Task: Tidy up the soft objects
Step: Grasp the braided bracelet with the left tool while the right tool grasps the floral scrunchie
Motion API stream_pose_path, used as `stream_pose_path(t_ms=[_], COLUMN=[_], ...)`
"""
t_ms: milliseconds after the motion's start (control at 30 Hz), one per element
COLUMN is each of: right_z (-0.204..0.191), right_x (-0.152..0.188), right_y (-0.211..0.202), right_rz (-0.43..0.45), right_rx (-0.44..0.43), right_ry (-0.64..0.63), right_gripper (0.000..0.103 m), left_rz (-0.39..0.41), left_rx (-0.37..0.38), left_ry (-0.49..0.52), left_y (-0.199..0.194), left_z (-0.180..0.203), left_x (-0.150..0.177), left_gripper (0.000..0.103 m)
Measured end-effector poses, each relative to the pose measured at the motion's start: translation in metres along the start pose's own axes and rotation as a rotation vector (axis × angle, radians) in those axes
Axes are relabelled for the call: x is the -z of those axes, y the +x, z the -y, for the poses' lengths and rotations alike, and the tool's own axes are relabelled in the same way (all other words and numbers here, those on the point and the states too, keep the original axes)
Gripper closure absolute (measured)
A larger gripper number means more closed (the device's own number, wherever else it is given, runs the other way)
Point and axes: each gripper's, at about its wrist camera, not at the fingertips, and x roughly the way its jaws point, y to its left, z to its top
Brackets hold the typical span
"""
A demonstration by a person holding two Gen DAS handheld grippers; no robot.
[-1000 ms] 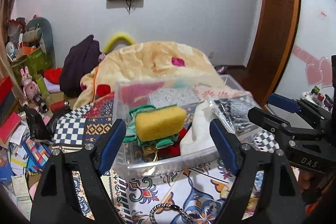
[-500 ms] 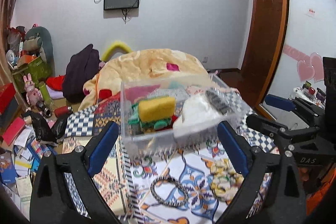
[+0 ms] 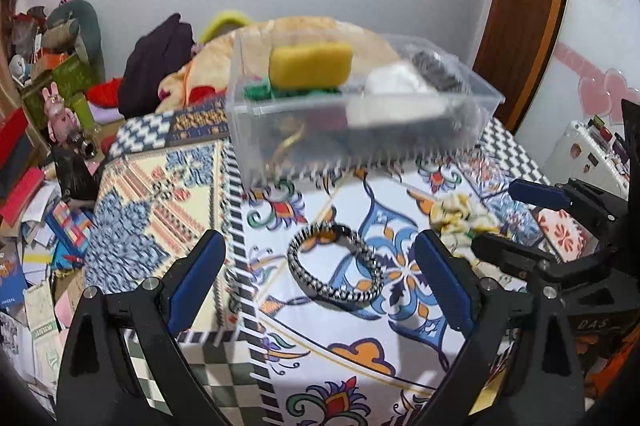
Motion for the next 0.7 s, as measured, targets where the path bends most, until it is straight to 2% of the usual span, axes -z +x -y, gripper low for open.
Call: stream_pose_path(t_ms=[133,300,367,533,700], right_z=[-0.005,-0.006,-0.006,-0.003,-0.003], right_x=[0.009,0.014,0.015,0.013,0.012], right_y=[0.007,0.012,0.012,0.01,0.009], right_rz=[-0.045,-0.059,-0.05,-0.041,-0.036], right_rx=[-0.014,-0.002,0.008,0.016,0.013], right_ry=[-0.021,-0.046,-0.048,-0.051,-0.044], right_gripper=[0.022,0.022,0.025,0.055,0.074], left_rz=[-0.032,-0.046,-0.044,-0.031,-0.024], left_rx=[0.008,0.009,0.006,-0.037,-0.033], left_ry=[-0.019,-0.021,-0.014,0.015,0.032], left_y=[0.015,0.027,0.028,0.03,0.027], left_z=[0.0,0.002,0.003,0.007,0.009], left_x=[0.006,0.013,0.014,0.015,0.015], left_gripper=[0.007,0.007,0.012,0.03,0.048])
